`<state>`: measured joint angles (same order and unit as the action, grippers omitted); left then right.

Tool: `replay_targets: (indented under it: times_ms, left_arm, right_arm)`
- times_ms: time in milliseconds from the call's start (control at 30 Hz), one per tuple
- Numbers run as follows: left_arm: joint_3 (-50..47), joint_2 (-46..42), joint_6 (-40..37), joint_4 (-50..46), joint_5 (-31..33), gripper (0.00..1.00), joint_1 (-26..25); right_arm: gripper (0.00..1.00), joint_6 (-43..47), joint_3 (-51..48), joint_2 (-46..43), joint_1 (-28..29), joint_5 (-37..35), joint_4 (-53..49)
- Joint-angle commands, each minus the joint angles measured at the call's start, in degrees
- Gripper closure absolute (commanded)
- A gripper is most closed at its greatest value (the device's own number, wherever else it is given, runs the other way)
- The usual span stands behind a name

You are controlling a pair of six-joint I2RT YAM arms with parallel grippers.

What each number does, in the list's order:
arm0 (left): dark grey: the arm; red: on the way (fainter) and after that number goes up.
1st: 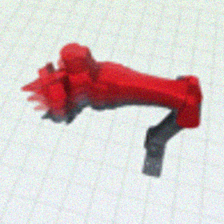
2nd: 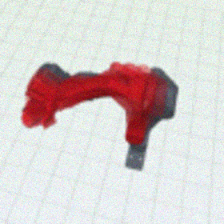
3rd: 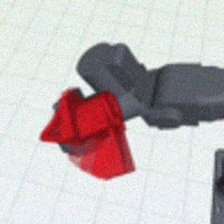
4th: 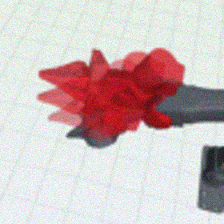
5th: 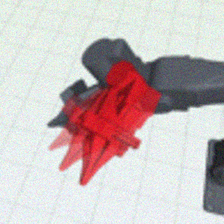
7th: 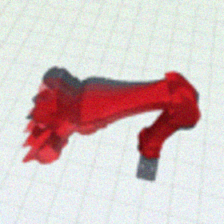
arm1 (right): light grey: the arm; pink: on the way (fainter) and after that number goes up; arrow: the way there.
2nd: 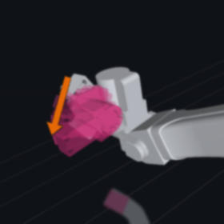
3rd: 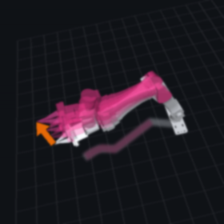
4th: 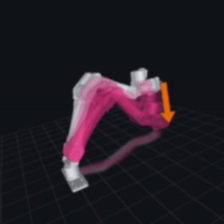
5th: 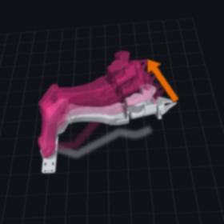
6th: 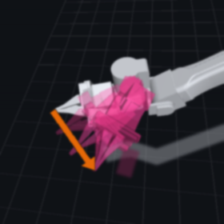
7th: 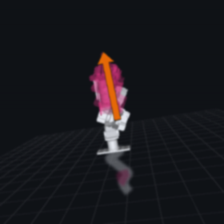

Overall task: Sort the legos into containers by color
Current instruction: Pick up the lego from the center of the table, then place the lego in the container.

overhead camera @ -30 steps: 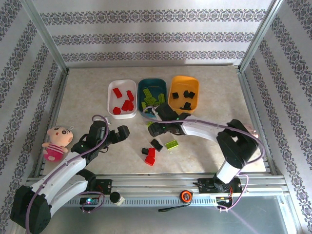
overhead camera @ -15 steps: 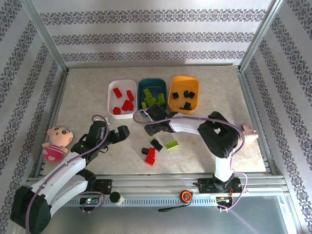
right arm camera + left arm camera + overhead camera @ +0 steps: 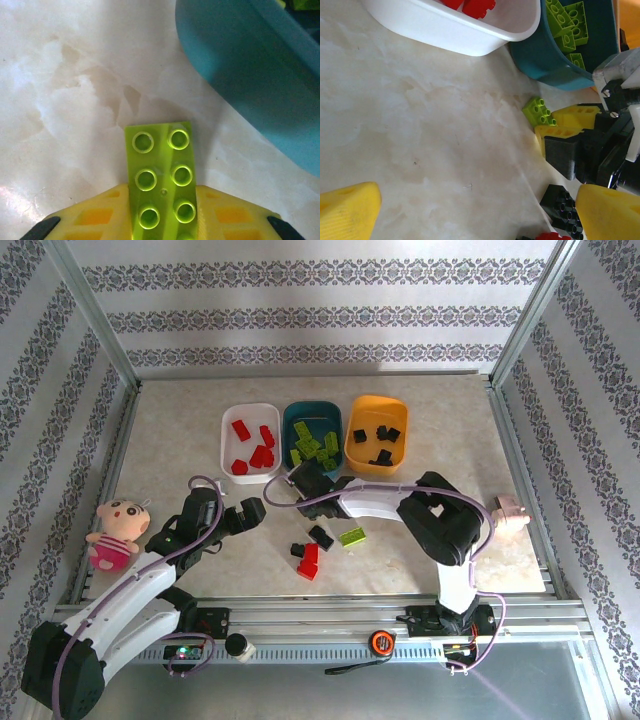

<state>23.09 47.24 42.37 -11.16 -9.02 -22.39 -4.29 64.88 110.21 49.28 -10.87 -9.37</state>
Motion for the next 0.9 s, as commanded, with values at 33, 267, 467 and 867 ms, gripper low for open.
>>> replay_targets:
  times_ms: [33, 267, 467, 867]
  left_arm:
    - [-0.28, -0.35, 0.08, 0.26, -0.28, 0.00, 0.09]
    - [-0.16, 0.04, -0.05, 0.63, -0.12, 0.00, 0.16]
    - [-0.02, 0.19, -0.44, 0.92, -0.36, 0.00, 0.14]
    - [2.18, 0.70, -2.25, -0.58, -2.19, 0.00, 0.13]
  right_arm:
    - [0.74, -2.88, -4.42, -4.94, 0.04, 6.19, 1.90]
    - [0.76, -8.61, -8.08, -15.52, -2.79, 19.47, 7.39]
    - [0.76, -11.97, -4.31, -19.60, -7.67, 21.58, 8.44]
    - [0.66, -15.22, 18.53, -0.21, -12.97, 6.55, -2.94]
